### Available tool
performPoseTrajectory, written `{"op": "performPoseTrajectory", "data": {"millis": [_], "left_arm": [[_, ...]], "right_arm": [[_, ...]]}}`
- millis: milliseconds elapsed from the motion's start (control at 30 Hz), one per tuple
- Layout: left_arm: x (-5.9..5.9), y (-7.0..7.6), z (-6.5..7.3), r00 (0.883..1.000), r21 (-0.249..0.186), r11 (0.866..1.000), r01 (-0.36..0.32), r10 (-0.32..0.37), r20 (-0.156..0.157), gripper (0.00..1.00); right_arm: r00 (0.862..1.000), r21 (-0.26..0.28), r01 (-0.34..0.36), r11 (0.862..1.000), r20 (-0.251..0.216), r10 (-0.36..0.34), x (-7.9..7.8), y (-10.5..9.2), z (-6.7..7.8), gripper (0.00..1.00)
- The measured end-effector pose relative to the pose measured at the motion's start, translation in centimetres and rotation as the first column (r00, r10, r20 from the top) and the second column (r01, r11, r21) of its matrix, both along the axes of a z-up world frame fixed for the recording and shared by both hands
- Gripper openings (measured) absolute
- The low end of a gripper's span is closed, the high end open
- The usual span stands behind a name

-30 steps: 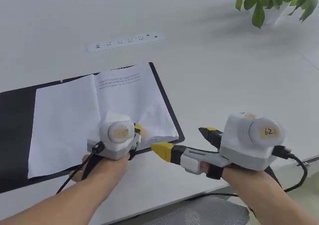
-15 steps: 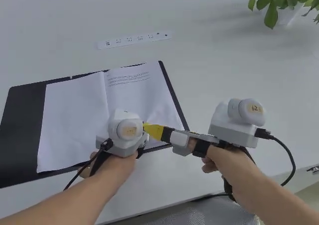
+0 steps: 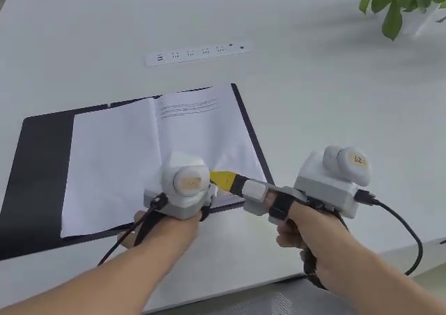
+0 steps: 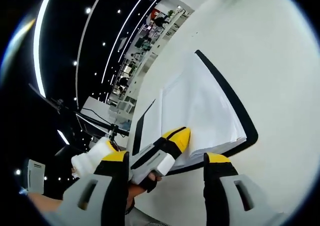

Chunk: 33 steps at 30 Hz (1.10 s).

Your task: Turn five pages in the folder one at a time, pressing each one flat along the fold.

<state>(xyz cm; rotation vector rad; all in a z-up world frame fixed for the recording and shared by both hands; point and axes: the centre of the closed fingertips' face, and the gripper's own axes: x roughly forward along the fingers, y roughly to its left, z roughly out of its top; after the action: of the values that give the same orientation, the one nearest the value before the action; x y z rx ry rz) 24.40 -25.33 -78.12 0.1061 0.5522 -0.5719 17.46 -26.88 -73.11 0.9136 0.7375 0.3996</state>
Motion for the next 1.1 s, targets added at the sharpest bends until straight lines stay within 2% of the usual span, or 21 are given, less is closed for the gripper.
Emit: {"op": "performPoseTrajectory", "data": {"millis": [133,233,300,500,667,700,733,800,867,900,967,1000,1100], "left_arm": [[0.0,0.0,0.0,1.0,-0.002,1.0,0.0,0.0,-0.001,0.03],[0.0,0.0,0.0,1.0,-0.002,1.0,0.0,0.0,-0.002,0.03],[0.0,0.0,0.0,1.0,-0.001,1.0,0.0,0.0,-0.001,0.03],[0.1,0.1,0.0,1.0,-0.002,1.0,-0.002,0.002,-0.002,0.03],[0.0,0.1,0.0,1.0,-0.002,1.0,-0.002,0.002,-0.003,0.04],[0.0,0.1,0.0,1.0,-0.004,1.0,-0.004,0.004,-0.004,0.04],[0.0,0.1,0.0,1.0,-0.004,1.0,-0.004,0.004,-0.004,0.04],[0.0,0.1,0.0,1.0,-0.003,1.0,-0.003,0.003,-0.003,0.04],[0.0,0.1,0.0,1.0,-0.003,1.0,-0.005,0.005,-0.005,0.04],[0.0,0.1,0.0,1.0,-0.001,1.0,-0.005,0.005,-0.005,0.04],[0.0,0.0,0.0,1.0,-0.002,1.0,-0.007,0.007,-0.008,0.04],[0.0,0.0,0.0,1.0,-0.003,1.0,-0.007,0.007,-0.009,0.04],[0.0,0.0,0.0,1.0,-0.006,1.0,-0.011,0.011,-0.015,0.04]], "right_arm": [[1.0,0.029,0.028,0.999,-0.011,-0.028,0.5,0.0,-0.4,0.59],[0.999,0.025,0.047,0.999,-0.013,-0.047,0.7,-0.3,-0.6,0.58],[0.996,0.056,0.084,0.995,-0.028,-0.082,1.1,-0.5,-0.7,0.57],[0.988,0.082,0.147,0.986,-0.063,-0.142,1.6,-1.2,-1.4,0.46],[0.968,0.092,0.232,0.968,-0.126,-0.219,2.0,-2.3,-2.7,0.29],[0.963,0.076,0.241,0.968,-0.144,-0.229,1.9,-2.6,-3.2,0.25],[0.961,0.067,0.249,0.966,-0.138,-0.238,1.9,-2.8,-3.2,0.19],[0.949,0.047,0.278,0.959,-0.167,-0.267,1.7,-3.3,-3.9,0.13],[0.94,0.05,0.303,0.952,-0.18,-0.29,1.7,-3.7,-4.3,0.05],[0.935,0.04,0.309,0.95,-0.195,-0.296,1.6,-3.9,-4.7,0.04],[0.932,0.043,0.318,0.947,-0.195,-0.304,1.6,-3.9,-4.8,0.0],[0.924,0.041,0.333,0.942,-0.211,-0.318,1.5,-4.0,-5.1,0.0],[0.919,0.052,0.348,0.936,-0.218,-0.33,1.6,-4.1,-5.3,0.0]]}}
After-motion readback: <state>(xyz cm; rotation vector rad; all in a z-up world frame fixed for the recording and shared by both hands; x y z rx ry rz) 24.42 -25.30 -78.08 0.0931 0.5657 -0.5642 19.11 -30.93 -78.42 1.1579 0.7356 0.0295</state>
